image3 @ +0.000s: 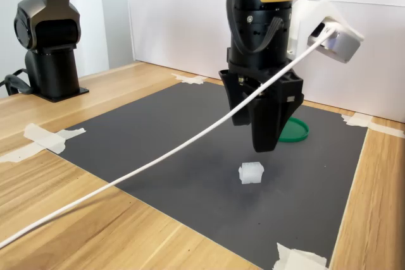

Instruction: Grasp a white terminal and put it in the green lid.

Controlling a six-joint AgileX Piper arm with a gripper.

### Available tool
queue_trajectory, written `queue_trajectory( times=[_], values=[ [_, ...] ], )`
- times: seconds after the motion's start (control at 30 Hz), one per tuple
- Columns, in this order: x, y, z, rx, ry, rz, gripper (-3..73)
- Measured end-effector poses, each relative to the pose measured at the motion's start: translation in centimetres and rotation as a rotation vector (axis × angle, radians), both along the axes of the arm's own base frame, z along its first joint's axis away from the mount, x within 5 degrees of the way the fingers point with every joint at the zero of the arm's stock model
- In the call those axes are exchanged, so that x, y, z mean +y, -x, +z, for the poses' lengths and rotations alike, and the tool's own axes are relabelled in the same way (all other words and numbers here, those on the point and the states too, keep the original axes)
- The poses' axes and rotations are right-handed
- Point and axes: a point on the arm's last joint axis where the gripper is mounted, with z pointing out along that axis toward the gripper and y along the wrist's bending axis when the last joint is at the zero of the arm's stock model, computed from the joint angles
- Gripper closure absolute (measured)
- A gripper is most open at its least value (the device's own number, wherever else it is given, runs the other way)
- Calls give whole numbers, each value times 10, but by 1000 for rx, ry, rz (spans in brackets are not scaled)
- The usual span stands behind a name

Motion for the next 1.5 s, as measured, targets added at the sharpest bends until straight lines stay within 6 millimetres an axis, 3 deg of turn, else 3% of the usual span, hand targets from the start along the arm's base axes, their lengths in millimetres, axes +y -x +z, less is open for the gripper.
queue_trajectory(
  times=[0.43,1.0,1.17,1.5],
  values=[
    [-3,-11,-34,43,31,9,19],
    [-4,-16,-45,28,32,10,50],
    [-4,-16,-45,28,32,10,171],
    [-3,-16,-45,29,21,-11,570]
  ],
)
